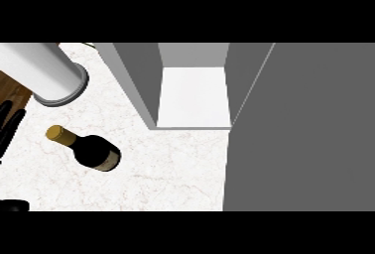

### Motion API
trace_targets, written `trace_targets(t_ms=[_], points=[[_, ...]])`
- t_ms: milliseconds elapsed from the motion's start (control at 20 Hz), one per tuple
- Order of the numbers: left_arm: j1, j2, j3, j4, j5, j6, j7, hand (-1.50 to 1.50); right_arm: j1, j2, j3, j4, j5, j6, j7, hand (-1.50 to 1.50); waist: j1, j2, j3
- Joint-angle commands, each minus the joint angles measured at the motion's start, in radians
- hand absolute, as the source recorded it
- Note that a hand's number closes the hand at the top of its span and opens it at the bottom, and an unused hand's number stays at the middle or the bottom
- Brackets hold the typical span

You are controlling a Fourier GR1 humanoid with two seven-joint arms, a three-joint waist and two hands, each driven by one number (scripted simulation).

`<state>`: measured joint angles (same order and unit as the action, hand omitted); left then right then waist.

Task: Pick up the wine, place it into the cabinet and close the cabinet

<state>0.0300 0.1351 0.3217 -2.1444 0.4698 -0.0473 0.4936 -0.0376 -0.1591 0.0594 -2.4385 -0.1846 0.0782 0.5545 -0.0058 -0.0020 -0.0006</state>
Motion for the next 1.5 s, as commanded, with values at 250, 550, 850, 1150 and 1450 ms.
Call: trace_targets(t_ms=[250,550,850,1150,1450], points=[[0.065,-0.043,-0.008,0.168,-0.023,-0.128,-0.168,-1.5,0.005,0.002,-0.037,-0.141,-0.08,-0.008,0.069,-1.5,0.002,0.001,0.0],[-0.012,-0.022,0.026,0.36,-0.119,-0.126,-0.301,-1.5,-0.056,0.012,0.017,-0.167,-0.04,-0.051,0.168,-1.5,-0.005,0.001,-0.001],[-0.026,-0.002,0.059,0.466,-0.097,-0.165,-0.373,-1.5,0.045,0.039,0.032,-0.148,-0.014,0.004,0.053,-1.5,-0.004,0.001,0.001],[0.007,-0.017,0.048,0.566,-0.136,-0.214,-0.485,-1.5,0.009,0.032,-0.029,-0.174,-0.065,-0.019,0.109,-1.5,-0.004,0.001,0.0],[0.015,-0.063,-0.008,0.614,-0.191,-0.221,-0.562,-1.5,-0.04,0.009,-0.066,-0.15,-0.092,0.002,0.123,-1.5,-0.001,0.001,0.0]])
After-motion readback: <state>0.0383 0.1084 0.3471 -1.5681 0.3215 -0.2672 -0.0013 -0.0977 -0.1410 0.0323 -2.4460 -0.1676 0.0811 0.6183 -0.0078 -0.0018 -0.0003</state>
